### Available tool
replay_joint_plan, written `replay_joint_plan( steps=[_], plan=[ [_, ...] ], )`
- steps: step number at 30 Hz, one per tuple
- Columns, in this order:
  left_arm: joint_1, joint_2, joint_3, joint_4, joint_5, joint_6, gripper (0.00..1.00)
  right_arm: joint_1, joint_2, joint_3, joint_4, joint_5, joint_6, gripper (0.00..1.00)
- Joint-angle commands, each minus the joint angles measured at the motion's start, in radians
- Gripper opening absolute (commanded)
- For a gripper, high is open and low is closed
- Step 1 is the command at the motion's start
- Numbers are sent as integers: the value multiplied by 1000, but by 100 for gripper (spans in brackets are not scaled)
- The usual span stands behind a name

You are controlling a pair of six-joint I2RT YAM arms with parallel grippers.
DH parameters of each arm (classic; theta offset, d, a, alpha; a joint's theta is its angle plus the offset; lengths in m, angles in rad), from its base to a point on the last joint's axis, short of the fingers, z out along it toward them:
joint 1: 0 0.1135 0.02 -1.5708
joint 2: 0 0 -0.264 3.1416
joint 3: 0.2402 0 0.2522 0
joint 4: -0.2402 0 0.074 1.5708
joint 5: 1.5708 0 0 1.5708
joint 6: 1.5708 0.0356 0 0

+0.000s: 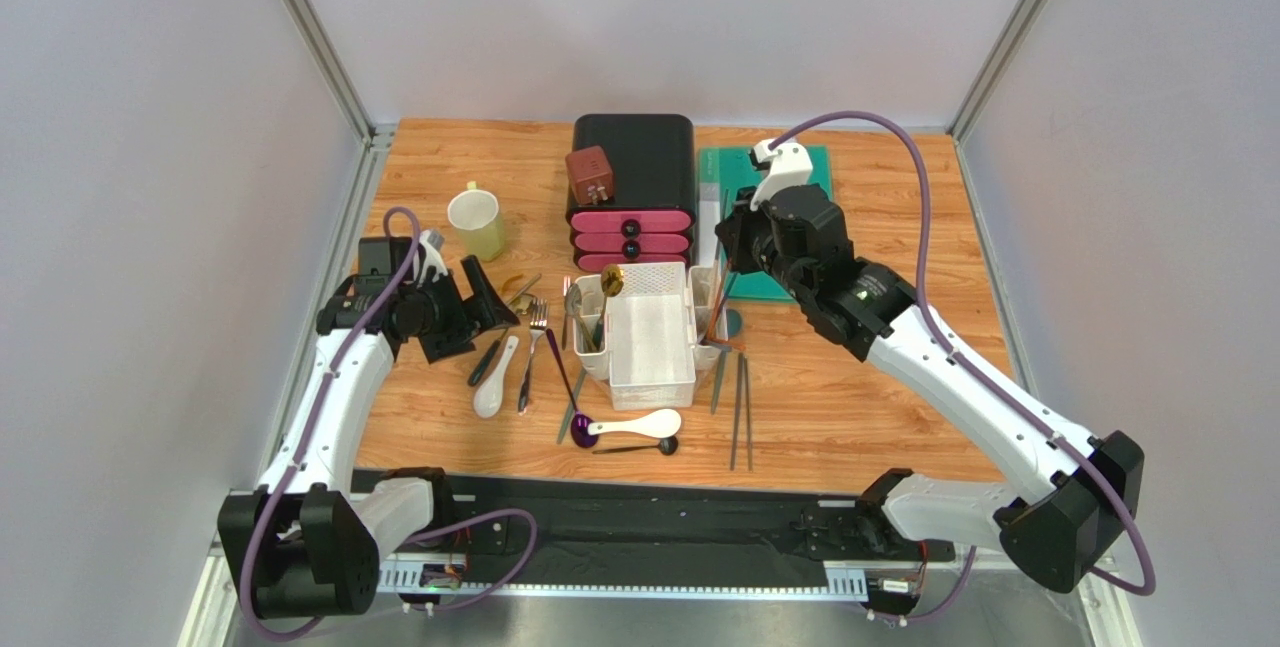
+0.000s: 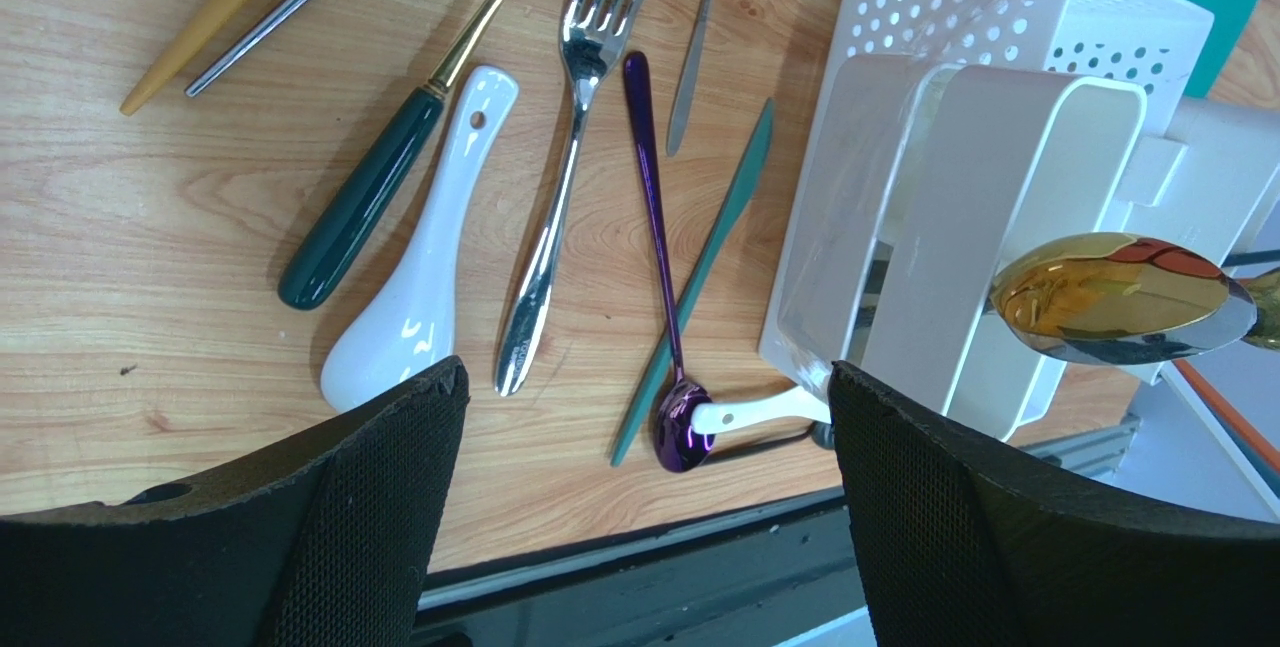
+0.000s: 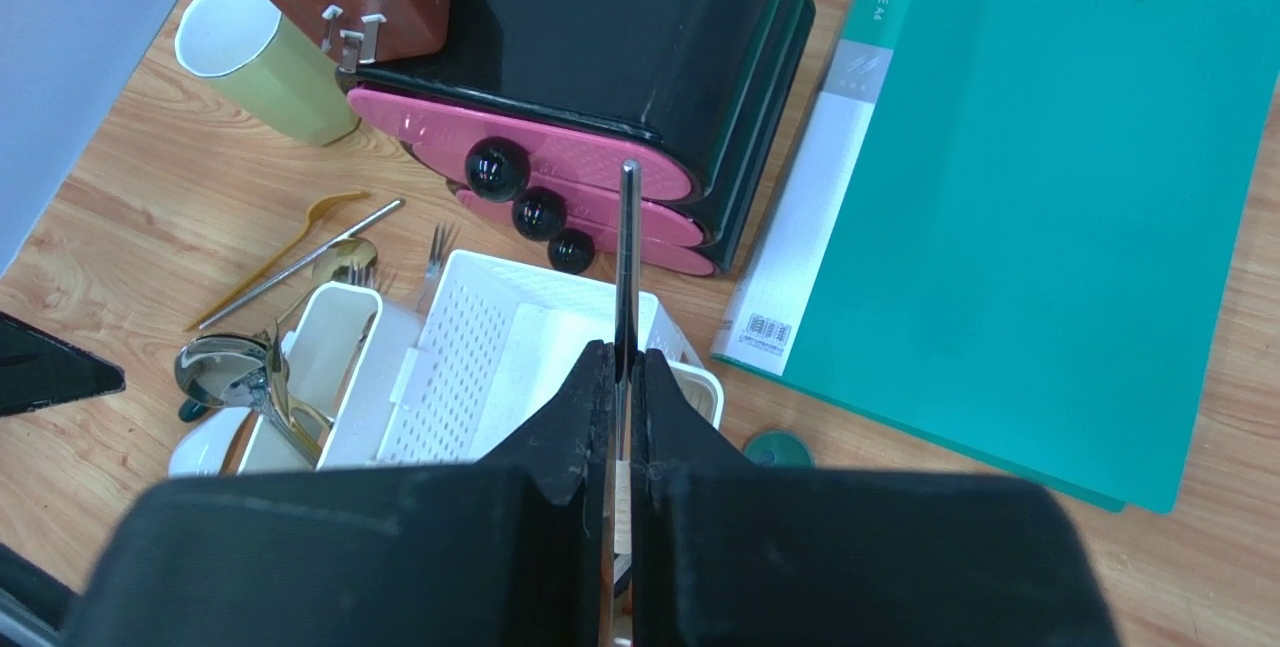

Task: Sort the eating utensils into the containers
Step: Place the chopstick in the storage box.

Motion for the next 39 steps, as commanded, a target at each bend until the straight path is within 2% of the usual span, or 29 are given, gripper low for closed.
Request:
replay_joint_plan(
  steps=[1,23,30,31,32,33,39],
  plan=[
    [-7,-16,3,11,-6,1,94,5,-6,-20,126,14,-38,0],
    [-20,-10,3,10,-13,-1,94,39,-20,-195,169,2,48,1],
    [-26,-15,3,8,-16,-1,94,44,-41,-206,115,26,86,12],
    [-26,-16,5,10,-16,-1,94,44,-49,-212,115,26,96,15],
    [-24,-18,5,8,-17,-4,94,44,-57,-227,115,28,102,24],
    [-26,-18,3,8,-19,-4,94,44,-70,-233,112,28,108,28],
    [-26,-18,2,10,-20,-2,94,47,-109,-247,66,39,122,43]
  ],
)
